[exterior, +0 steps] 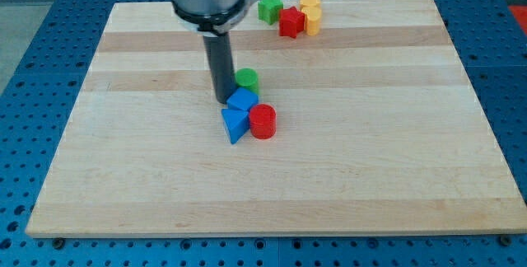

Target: Move green circle below to the red star

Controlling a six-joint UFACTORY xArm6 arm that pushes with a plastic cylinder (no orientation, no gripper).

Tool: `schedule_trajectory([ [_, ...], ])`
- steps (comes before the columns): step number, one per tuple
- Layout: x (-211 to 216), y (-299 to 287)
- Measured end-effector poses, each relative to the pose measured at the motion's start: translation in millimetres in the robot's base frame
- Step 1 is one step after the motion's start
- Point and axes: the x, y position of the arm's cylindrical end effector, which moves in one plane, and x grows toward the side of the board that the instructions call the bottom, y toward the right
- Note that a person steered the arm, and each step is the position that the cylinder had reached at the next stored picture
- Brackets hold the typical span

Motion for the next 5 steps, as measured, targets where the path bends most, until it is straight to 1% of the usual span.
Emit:
schedule_trajectory([
  [2,-22.3,48.7],
  [5,-102.1,77.6],
])
